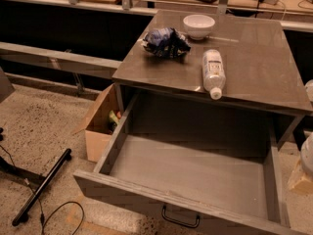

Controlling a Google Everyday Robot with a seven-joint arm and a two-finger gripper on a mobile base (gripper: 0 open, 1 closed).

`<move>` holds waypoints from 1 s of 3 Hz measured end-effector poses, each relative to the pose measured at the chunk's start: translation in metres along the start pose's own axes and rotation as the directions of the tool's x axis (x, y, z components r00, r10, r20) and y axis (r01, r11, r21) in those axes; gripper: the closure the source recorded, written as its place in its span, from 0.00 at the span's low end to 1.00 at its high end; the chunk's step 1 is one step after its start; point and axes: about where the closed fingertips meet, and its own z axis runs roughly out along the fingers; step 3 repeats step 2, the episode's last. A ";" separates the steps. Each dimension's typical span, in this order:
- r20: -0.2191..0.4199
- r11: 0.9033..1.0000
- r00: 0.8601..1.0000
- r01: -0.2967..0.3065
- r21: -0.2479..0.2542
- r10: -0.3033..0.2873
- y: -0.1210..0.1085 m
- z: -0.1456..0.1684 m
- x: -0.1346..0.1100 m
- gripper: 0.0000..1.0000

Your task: Open top drawer

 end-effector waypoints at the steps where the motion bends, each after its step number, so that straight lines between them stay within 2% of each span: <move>1: 0.027 0.992 0.999 -0.036 0.119 0.033 -0.028 -0.040 0.009 1.00; 2: 0.030 0.992 0.999 -0.036 0.124 0.032 -0.030 -0.042 0.008 0.82; 3: 0.030 0.992 0.999 -0.036 0.124 0.032 -0.030 -0.042 0.008 0.82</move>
Offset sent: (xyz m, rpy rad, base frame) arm 0.0201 -0.0211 0.0348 -0.0316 -0.1057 -0.0353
